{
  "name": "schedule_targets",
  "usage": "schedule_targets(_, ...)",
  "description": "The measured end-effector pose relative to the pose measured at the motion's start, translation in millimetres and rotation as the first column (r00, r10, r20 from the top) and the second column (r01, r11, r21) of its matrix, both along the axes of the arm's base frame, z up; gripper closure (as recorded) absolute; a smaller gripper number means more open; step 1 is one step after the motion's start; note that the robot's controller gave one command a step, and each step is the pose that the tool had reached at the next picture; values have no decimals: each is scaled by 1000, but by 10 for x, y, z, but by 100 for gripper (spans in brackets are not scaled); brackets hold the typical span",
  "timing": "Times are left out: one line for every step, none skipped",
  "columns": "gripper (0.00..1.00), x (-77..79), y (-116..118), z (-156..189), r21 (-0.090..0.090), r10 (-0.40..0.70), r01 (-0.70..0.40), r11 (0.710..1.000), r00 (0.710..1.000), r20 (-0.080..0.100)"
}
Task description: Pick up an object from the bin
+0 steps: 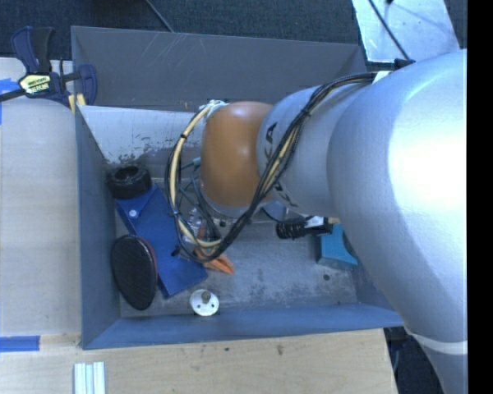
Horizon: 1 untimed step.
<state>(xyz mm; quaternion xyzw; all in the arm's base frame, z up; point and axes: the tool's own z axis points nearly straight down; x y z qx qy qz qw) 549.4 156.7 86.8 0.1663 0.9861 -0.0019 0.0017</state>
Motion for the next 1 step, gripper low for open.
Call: schedule_targets(100, -12, 77, 9, -2, 17, -17, 1000, 1000, -3)
